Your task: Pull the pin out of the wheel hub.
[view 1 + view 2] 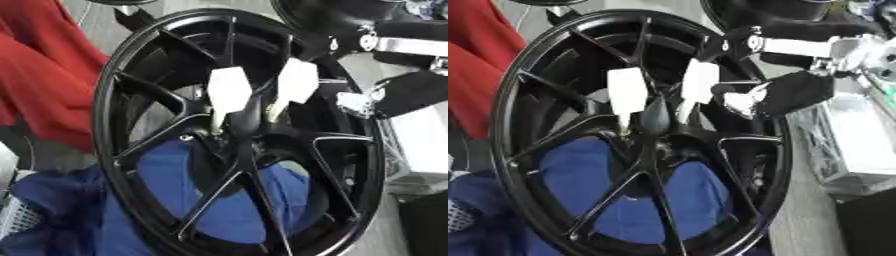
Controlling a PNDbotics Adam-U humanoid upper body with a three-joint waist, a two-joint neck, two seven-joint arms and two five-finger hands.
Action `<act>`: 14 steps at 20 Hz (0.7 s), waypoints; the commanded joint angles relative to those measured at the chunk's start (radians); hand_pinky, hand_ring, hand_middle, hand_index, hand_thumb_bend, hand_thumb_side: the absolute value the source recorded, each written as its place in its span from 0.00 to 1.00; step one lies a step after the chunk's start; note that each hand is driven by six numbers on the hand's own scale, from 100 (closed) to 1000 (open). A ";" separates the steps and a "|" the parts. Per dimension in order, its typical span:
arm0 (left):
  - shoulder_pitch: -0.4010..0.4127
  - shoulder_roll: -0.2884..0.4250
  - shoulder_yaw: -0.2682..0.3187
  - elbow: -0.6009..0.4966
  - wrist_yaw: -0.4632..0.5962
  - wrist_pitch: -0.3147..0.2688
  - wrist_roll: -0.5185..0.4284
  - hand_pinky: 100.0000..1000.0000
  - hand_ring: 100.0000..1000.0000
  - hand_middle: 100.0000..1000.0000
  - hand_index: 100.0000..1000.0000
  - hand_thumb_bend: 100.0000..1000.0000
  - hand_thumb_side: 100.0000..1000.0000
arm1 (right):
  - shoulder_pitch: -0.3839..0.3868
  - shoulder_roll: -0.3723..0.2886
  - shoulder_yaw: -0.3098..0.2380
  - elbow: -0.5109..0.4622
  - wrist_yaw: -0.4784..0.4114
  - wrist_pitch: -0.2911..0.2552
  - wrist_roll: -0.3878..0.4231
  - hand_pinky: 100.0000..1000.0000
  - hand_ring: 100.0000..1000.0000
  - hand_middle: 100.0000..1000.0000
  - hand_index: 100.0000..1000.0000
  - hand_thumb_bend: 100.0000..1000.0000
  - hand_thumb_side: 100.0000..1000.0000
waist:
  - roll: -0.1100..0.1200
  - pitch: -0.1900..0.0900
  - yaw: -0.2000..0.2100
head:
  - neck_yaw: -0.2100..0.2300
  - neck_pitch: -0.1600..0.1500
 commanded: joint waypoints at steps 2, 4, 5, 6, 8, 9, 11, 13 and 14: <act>-0.010 0.025 0.005 -0.022 -0.001 -0.004 -0.001 0.54 0.66 0.54 0.64 0.50 0.41 | -0.015 -0.030 -0.056 -0.009 -0.044 0.009 -0.053 0.92 0.99 0.90 0.93 0.00 0.45 | 0.007 -0.015 0.003 | -0.008 -0.012; -0.009 0.025 0.005 -0.022 0.000 -0.003 -0.001 0.54 0.66 0.53 0.64 0.50 0.41 | -0.010 -0.038 -0.064 -0.009 -0.042 0.016 -0.070 0.93 0.99 0.90 0.94 0.00 0.44 | 0.006 -0.013 0.005 | -0.013 -0.017; -0.010 0.025 0.005 -0.022 0.000 -0.004 -0.002 0.54 0.66 0.53 0.64 0.50 0.41 | -0.008 -0.039 -0.065 -0.009 -0.037 0.019 -0.076 0.93 0.99 0.90 0.94 0.00 0.45 | 0.005 -0.012 0.007 | -0.016 -0.020; -0.012 0.025 0.004 -0.022 0.000 -0.004 -0.002 0.54 0.66 0.53 0.64 0.50 0.41 | -0.006 -0.039 -0.064 -0.009 -0.030 0.023 -0.079 0.93 0.99 0.90 0.94 0.00 0.45 | 0.004 -0.010 0.008 | -0.019 -0.022; -0.014 0.025 0.003 -0.022 -0.001 -0.004 -0.004 0.54 0.66 0.53 0.64 0.50 0.41 | -0.002 -0.036 -0.059 -0.009 -0.017 0.030 -0.084 0.93 0.98 0.90 0.95 0.00 0.47 | 0.002 -0.007 0.011 | -0.024 -0.026; -0.014 0.025 0.004 -0.022 -0.002 -0.004 -0.004 0.54 0.66 0.53 0.64 0.50 0.41 | -0.001 -0.034 -0.057 -0.009 -0.013 0.033 -0.085 0.93 0.98 0.90 0.95 0.00 0.46 | 0.000 -0.005 0.013 | -0.025 -0.027; -0.014 0.025 0.004 -0.022 -0.002 -0.004 -0.003 0.54 0.66 0.53 0.64 0.50 0.41 | 0.001 -0.030 -0.052 -0.009 -0.010 0.037 -0.085 0.93 0.97 0.90 0.95 0.00 0.51 | -0.003 -0.001 0.016 | -0.027 -0.028; -0.015 0.026 0.005 -0.022 -0.003 -0.005 -0.003 0.54 0.66 0.53 0.64 0.50 0.41 | 0.004 -0.026 -0.046 -0.009 -0.007 0.042 -0.082 0.93 0.97 0.90 0.95 0.00 0.53 | -0.006 0.003 0.019 | -0.027 -0.027; -0.016 0.026 0.005 -0.022 -0.003 -0.005 -0.003 0.54 0.66 0.53 0.64 0.50 0.41 | 0.005 -0.024 -0.043 -0.009 -0.007 0.043 -0.080 0.93 0.97 0.90 0.94 0.00 0.54 | -0.008 0.004 0.020 | -0.028 -0.027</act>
